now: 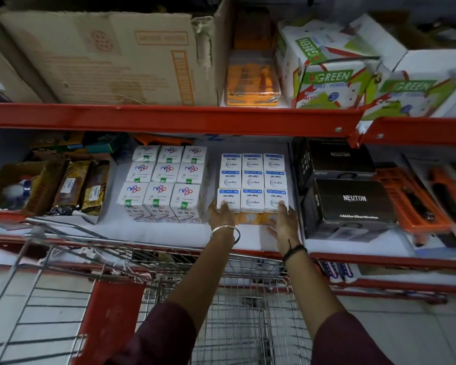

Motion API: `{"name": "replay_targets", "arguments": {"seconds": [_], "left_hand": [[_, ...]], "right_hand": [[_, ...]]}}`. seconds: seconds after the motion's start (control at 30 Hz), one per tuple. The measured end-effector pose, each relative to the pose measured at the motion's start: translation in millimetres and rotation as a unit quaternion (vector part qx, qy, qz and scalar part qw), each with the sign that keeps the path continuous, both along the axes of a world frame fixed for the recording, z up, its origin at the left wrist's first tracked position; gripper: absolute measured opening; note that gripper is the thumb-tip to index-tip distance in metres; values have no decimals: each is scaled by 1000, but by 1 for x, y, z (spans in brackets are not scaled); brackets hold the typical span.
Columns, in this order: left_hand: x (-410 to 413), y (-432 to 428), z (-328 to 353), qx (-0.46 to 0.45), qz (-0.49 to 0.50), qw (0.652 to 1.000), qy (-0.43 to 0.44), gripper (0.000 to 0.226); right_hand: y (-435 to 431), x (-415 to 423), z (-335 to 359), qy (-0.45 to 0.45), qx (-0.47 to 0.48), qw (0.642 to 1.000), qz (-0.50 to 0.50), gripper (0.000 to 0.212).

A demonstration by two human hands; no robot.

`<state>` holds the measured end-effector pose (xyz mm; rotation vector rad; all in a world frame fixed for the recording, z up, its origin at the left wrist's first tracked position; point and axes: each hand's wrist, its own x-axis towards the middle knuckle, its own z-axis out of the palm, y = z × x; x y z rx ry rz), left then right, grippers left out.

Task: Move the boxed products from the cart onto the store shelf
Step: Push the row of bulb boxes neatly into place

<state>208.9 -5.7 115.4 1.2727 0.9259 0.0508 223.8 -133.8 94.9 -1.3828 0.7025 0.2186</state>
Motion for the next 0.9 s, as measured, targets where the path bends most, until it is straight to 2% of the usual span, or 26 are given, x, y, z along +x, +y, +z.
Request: {"name": "replay_targets", "arguments": {"seconds": [0.23, 0.33, 0.43, 0.5, 0.53, 0.6, 0.67, 0.73, 0.8, 0.9], "left_hand": [[0, 1, 7, 18, -13, 1000, -13, 37], [-1, 3, 11, 57, -49, 997, -13, 40], [-9, -2, 15, 42, -29, 999, -4, 48], [-20, -12, 18, 121, 16, 992, 27, 55], [-26, -20, 23, 190, 34, 981, 28, 55], [-37, -39, 33, 296, 34, 951, -77, 49], [-44, -61, 37, 366, -46, 910, -190, 44], [-46, -83, 37, 400, -162, 868, -245, 46], [-42, -104, 37, 434, -268, 813, -282, 51], [-26, -137, 37, 522, -391, 704, -280, 67]], "right_hand": [[-11, -1, 0, -3, -15, 999, 42, 46], [-17, 0, 6, -2, -20, 998, 62, 46], [-20, -5, 15, -3, -33, 996, 87, 55], [-24, -14, 27, -16, -52, 992, 115, 61], [-28, -21, 36, -27, -62, 989, 133, 63], [-41, -41, 56, -69, -93, 977, 178, 62], [-62, -63, 71, -131, -161, 954, 216, 55], [-91, -75, 75, -203, -267, 918, 215, 48], [-125, -74, 72, -243, -373, 872, 203, 50], [-175, -53, 60, -242, -500, 800, 225, 64]]}}
